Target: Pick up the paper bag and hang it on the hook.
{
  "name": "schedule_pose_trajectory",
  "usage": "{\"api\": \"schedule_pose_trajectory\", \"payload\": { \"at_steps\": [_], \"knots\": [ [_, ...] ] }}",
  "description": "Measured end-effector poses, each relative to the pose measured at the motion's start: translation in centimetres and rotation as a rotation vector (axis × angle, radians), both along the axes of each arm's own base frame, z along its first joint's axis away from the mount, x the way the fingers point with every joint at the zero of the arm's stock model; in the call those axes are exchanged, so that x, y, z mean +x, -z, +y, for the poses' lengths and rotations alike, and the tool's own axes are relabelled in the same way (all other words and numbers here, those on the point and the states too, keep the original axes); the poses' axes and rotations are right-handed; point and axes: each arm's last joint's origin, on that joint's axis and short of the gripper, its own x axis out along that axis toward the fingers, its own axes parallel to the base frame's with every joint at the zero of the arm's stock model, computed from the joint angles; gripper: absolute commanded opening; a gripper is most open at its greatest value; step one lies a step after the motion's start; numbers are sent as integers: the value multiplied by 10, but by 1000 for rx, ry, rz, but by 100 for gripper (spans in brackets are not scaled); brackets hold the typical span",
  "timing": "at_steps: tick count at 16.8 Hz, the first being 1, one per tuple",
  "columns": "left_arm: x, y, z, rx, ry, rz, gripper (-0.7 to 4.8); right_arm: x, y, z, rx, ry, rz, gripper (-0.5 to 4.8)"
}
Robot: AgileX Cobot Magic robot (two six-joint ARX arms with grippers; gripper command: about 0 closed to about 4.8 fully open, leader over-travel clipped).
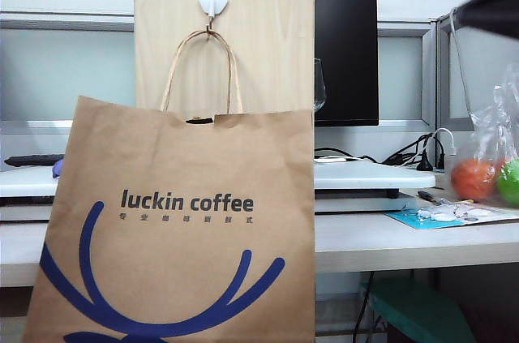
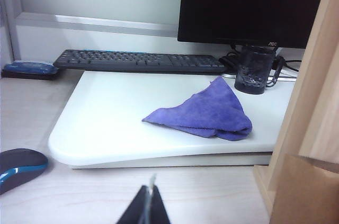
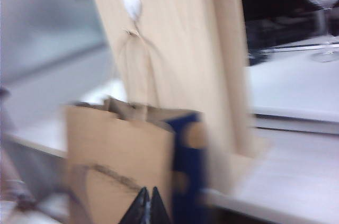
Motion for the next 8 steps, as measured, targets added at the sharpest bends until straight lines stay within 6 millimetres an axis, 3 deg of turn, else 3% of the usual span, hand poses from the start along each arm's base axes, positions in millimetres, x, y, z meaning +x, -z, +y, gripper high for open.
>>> {"api": "schedule_pose_trajectory", "payload": {
  "at_steps": [4,8],
  "knots": [
    [0,0,0,0,-1,0,-5,22,1,-31,-97,372,-38,0],
    [0,0,0,0,-1,0,-5,30,6,-60,-139,651,13,0]
  ]
}}
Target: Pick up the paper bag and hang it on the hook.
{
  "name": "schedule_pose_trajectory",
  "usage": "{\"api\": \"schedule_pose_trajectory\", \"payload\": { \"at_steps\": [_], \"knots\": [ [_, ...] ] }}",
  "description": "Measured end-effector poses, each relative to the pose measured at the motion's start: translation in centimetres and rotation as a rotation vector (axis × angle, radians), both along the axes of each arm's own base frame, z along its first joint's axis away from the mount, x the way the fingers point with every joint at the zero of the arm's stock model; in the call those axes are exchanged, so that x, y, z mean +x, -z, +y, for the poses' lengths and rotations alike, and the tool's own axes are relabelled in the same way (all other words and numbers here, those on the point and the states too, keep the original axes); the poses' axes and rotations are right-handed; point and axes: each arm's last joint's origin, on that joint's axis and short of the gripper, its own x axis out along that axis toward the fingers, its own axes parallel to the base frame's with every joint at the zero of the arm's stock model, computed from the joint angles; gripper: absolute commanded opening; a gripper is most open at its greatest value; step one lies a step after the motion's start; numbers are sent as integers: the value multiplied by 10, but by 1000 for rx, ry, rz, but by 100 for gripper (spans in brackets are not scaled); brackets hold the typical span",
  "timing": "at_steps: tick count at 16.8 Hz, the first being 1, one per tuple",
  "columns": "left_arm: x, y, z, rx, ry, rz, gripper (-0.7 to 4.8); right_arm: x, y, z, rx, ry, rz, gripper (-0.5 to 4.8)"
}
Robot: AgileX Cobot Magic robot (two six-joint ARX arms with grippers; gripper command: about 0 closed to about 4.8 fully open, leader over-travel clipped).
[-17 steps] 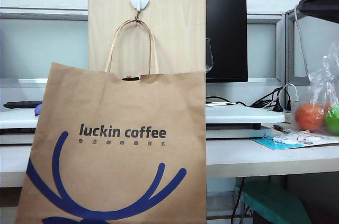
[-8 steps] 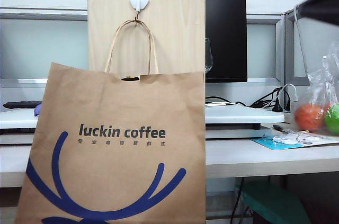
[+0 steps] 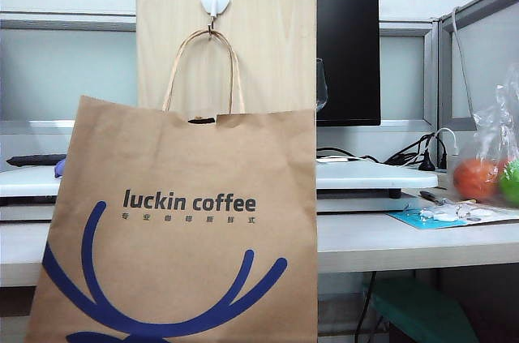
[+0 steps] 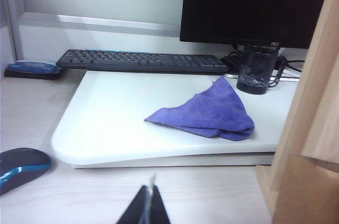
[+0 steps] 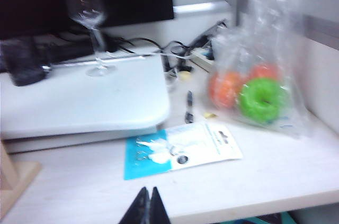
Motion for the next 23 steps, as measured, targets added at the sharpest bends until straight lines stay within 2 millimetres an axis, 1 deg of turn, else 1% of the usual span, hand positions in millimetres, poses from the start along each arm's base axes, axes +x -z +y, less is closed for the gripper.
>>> {"api": "schedule_pose_trajectory", "payload": {
  "at_steps": [2,4,23],
  "knots": [
    [0,0,0,0,0,0,-5,0,0,-6,-2,62,2,0],
    [0,0,0,0,0,0,-5,1,0,-10,-9,55,3,0],
    [0,0,0,0,0,0,-5,1,0,-9,-49,51,-3,0]
  ]
}}
